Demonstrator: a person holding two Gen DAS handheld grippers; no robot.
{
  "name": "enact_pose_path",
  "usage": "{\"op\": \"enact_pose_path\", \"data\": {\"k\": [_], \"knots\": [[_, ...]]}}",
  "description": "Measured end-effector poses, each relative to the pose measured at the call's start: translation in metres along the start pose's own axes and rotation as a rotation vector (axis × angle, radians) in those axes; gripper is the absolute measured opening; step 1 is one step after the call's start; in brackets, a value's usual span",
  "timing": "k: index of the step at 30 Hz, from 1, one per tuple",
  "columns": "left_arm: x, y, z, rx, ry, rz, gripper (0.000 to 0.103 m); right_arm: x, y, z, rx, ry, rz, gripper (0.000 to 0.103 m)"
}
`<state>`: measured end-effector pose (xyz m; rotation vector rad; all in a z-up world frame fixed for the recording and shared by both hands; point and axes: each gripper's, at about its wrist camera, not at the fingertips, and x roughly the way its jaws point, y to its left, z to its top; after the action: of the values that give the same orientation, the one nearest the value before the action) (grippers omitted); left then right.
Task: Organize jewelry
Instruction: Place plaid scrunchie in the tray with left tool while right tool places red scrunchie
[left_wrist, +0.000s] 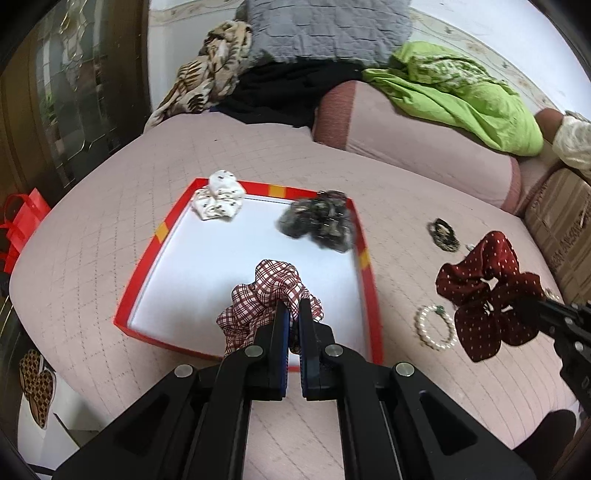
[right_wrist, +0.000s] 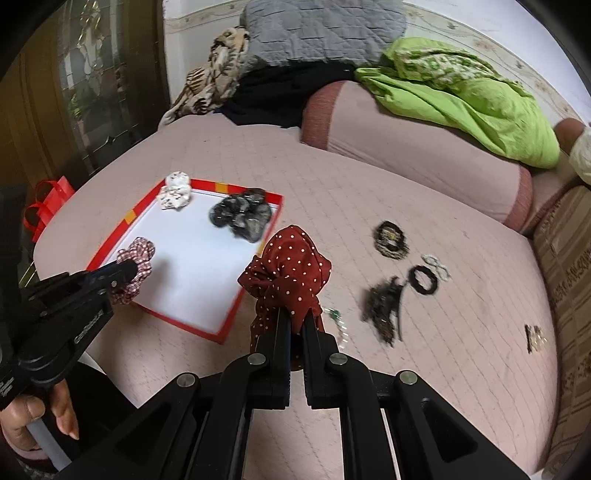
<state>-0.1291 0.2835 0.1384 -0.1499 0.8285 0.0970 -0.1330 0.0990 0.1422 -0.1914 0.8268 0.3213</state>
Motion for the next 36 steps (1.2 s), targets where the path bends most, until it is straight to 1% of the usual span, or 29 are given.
{"op": "enact_pose_path", "data": {"k": [9, 16, 19, 25, 29, 31, 32, 34, 36], "knots": [[0.028, 0.040, 0.019, -0.024, 0.004, 0.065, 0.004, 0.030, 0.035, 0.015, -0.032, 0.035, 0.056, 0.006], [0.063, 0.063, 0.031, -0.072, 0.044, 0.092, 0.004, 0.066, 0.049, 0.025, 0.004, 0.060, 0.163, 0.006], [0.076, 0.071, 0.028, -0.084, 0.064, 0.104, 0.004, 0.087, 0.056, 0.023, 0.016, 0.097, 0.201, 0.006], [0.093, 0.084, 0.024, -0.089, 0.093, 0.154, 0.005, 0.117, 0.064, 0.018, 0.018, 0.150, 0.213, 0.006], [0.102, 0.090, 0.021, -0.106, 0.116, 0.147, 0.007, 0.128, 0.064, 0.016, 0.016, 0.166, 0.203, 0.007], [0.103, 0.091, 0.020, -0.107, 0.115, 0.145, 0.007, 0.133, 0.065, 0.015, 0.013, 0.171, 0.198, 0.008], [0.103, 0.090, 0.019, -0.105, 0.111, 0.145, 0.010, 0.134, 0.065, 0.015, 0.010, 0.174, 0.197, 0.008], [0.102, 0.089, 0.018, -0.102, 0.102, 0.157, 0.027, 0.135, 0.066, 0.014, 0.008, 0.172, 0.194, 0.008], [0.100, 0.088, 0.017, -0.102, 0.088, 0.162, 0.034, 0.135, 0.067, 0.013, 0.003, 0.168, 0.193, 0.009]]}}
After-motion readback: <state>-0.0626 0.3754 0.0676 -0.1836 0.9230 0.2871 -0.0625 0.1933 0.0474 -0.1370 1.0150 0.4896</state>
